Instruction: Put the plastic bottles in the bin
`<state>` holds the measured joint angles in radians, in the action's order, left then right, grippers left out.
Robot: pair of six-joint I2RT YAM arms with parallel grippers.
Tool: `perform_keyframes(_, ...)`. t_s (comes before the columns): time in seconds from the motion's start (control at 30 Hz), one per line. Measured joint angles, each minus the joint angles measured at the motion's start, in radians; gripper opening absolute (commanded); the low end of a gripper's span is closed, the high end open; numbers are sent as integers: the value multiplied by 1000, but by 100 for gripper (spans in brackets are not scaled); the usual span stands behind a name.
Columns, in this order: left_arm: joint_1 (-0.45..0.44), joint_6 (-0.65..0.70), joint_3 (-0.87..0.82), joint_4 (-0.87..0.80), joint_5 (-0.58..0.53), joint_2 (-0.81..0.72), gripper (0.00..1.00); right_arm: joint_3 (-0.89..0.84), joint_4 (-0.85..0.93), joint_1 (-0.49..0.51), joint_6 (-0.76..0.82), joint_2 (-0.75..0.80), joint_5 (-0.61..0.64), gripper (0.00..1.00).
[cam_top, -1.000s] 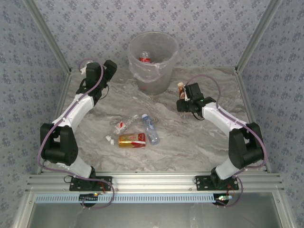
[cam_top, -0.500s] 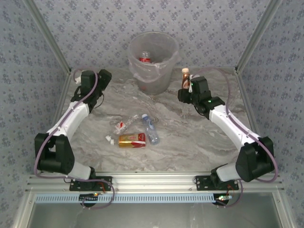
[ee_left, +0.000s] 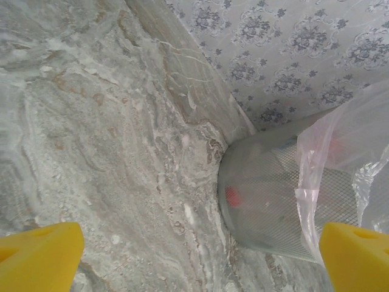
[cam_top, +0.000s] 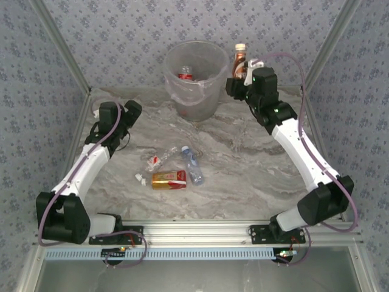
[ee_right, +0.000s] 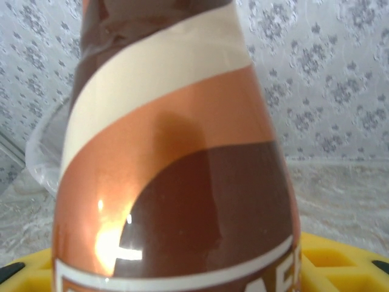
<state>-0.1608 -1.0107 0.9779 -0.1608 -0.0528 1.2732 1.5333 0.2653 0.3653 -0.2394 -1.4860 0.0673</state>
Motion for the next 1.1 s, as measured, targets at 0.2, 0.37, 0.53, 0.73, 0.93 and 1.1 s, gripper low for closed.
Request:
perform_keyframes(0.2,0,8,-71,-32,-38,-51,100,195,24,-7,28,-161,-42,50)
perform_keyframes(0.37,0,20,-102,-58,-76,-92,99,335,60,-16,49,-280,-69,51)
perform_keyframes(0.53,0,41,-102,-60,-113,-139,100,460,69,-34,56,-378,-104,52)
perform_keyframes(0.73,0,52,-113,-56,-122,-146,100,632,87,-37,73,-510,-126,54)
perform_keyframes(0.93,0,53,-124,-56,-124,-146,99,851,131,-49,72,-665,-153,55)
perform_keyframes(1.1,0,58,-124,-56,-130,-147,99,960,159,-56,72,-753,-182,57)
